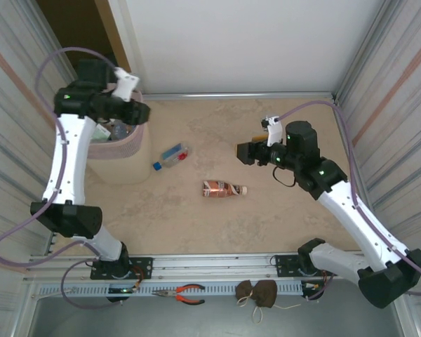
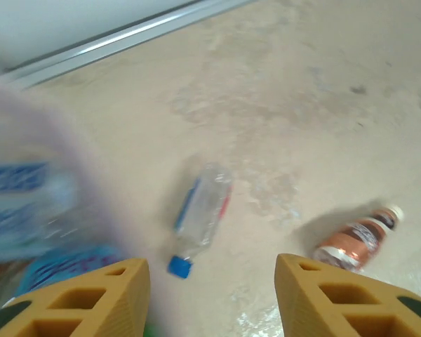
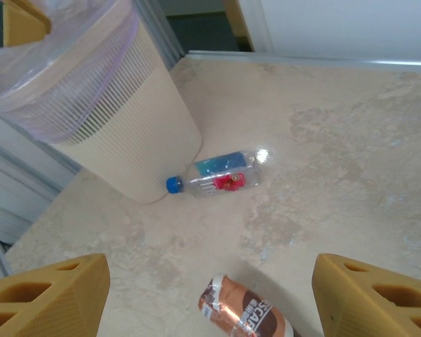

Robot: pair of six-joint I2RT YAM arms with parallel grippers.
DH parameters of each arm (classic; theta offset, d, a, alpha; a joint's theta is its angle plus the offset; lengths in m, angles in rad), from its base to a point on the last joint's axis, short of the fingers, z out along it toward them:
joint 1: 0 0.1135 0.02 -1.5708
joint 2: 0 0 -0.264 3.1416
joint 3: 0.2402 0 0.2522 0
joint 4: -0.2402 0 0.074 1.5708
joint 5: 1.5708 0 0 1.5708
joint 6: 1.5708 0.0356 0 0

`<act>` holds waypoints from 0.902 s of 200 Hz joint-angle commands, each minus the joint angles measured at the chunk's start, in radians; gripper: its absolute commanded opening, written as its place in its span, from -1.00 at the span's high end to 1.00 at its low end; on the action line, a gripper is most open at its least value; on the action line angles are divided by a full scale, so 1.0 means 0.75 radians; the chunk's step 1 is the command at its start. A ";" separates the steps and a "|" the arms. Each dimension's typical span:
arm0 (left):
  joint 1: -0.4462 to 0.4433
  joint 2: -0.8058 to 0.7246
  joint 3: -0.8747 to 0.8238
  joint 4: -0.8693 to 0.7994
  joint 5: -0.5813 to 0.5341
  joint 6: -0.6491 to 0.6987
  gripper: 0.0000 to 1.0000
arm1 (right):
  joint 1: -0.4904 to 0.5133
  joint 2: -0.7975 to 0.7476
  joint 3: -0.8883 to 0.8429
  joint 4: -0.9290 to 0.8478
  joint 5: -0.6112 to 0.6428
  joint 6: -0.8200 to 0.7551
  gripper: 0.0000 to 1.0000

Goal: Put the plastic bottles in the bin

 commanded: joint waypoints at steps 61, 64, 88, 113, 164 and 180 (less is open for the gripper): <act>-0.576 0.196 0.047 0.079 -0.151 0.189 -0.21 | -0.075 -0.194 0.010 -0.262 0.281 0.005 -0.51; -0.593 0.205 0.044 0.080 -0.154 0.195 -0.22 | -0.080 -0.200 0.011 -0.269 0.287 0.002 -0.51; -0.707 0.318 0.046 0.080 -0.175 0.251 -0.34 | -0.111 -0.241 0.030 -0.321 0.326 -0.017 -0.51; -0.803 0.443 0.055 0.079 -0.212 0.314 -0.45 | -0.132 -0.276 0.049 -0.359 0.345 -0.030 -0.51; -0.932 0.676 0.080 0.046 -0.225 0.445 -0.65 | -0.142 -0.316 0.077 -0.408 0.366 -0.039 -0.52; -0.955 0.732 0.080 0.019 -0.240 0.463 -0.69 | -0.142 -0.328 0.077 -0.418 0.369 -0.040 -0.52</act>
